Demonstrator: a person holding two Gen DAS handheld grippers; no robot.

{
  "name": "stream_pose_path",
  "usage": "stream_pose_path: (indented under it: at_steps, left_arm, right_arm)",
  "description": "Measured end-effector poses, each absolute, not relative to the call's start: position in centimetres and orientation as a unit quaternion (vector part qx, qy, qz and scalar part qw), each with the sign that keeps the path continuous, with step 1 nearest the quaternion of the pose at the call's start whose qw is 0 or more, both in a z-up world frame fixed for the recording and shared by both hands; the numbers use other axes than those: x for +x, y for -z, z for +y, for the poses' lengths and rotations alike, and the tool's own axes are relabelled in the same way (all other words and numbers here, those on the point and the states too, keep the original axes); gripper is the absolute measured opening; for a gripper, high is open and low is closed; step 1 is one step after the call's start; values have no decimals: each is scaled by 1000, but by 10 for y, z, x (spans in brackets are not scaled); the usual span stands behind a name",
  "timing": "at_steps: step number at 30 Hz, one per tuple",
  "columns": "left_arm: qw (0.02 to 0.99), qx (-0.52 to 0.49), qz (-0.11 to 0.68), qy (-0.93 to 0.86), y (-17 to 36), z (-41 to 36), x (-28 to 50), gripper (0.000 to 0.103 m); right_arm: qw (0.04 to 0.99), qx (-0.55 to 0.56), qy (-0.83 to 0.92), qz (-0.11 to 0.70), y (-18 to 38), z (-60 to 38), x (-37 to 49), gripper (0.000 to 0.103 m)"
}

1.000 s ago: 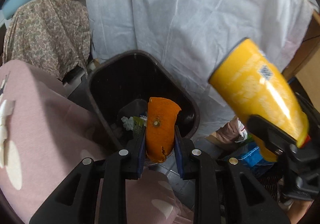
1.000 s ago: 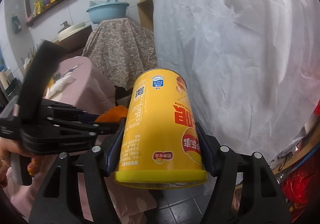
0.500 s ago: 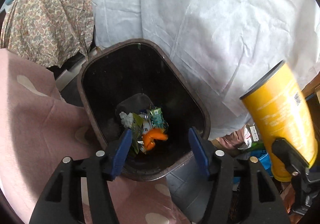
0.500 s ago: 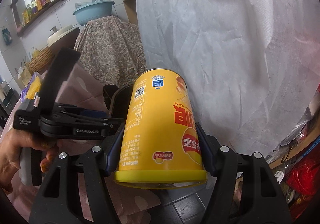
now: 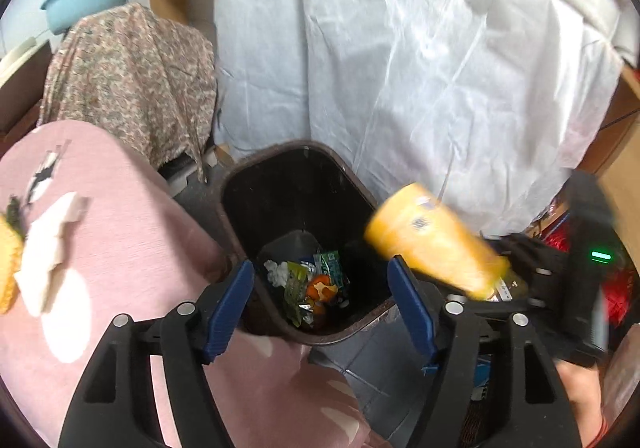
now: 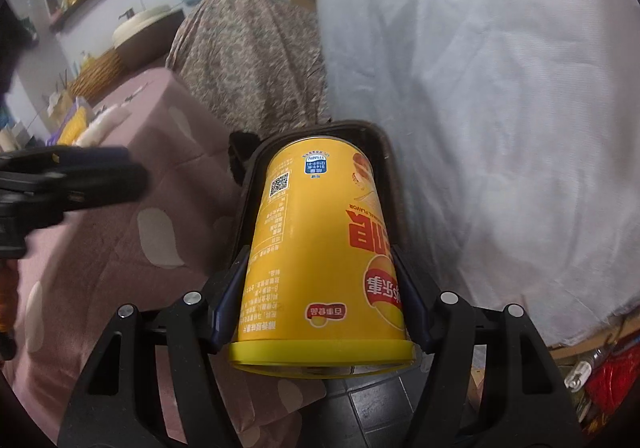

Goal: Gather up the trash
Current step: 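Open both tools to drop the orange peel and chip can into the bin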

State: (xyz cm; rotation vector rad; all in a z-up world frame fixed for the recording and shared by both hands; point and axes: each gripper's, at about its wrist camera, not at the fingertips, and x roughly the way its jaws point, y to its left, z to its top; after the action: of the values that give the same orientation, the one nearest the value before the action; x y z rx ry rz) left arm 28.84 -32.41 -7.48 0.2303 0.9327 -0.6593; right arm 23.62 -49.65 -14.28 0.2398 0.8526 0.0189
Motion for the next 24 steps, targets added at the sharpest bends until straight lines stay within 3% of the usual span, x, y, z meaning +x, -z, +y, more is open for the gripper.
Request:
stream_pose_path:
  at_steps: [5,24]
  left_arm:
    - [854,102,407,308,53,-297,274,77]
    - [881,88,390,252,30,-211,277,79]
  right_arm:
    - [878,94,-41,466,166,-479,278,67]
    - [726,12,-3,688,303,-467,408,67]
